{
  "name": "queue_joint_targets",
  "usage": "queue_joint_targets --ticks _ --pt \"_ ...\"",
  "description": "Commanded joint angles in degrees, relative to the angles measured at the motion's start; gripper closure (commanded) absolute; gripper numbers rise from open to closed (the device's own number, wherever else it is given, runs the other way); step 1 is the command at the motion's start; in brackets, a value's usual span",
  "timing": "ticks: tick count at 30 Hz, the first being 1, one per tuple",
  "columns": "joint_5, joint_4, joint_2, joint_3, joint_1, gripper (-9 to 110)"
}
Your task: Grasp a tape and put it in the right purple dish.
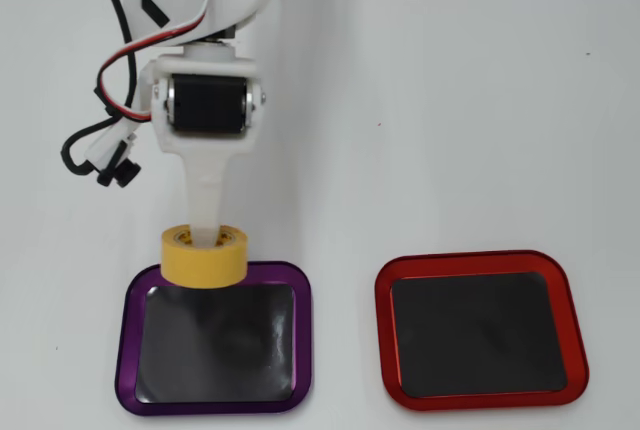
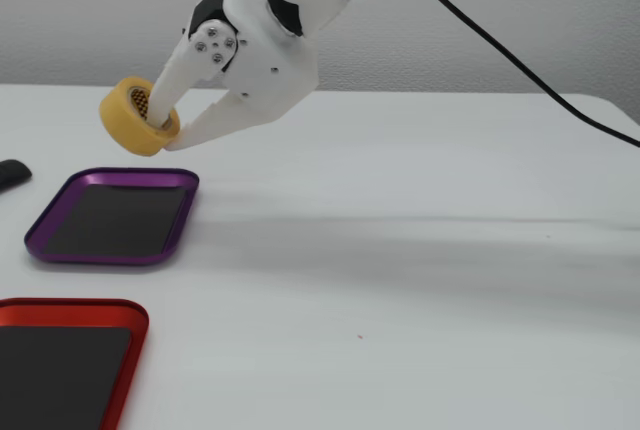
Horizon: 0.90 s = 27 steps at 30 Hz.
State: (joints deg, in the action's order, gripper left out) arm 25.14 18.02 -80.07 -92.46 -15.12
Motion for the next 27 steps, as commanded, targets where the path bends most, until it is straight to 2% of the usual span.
queue_joint_targets --ticks 1,16,21,27 --pt "-0.09 0.09 -0.70 2.64 -1.23 102" --pt "0.53 0.18 -0.62 2.20 -2.20 102" --pt "3.96 0.44 -0.70 1.67 -2.02 101" --pt "4.57 5.27 -0.70 2.20 -2.02 101"
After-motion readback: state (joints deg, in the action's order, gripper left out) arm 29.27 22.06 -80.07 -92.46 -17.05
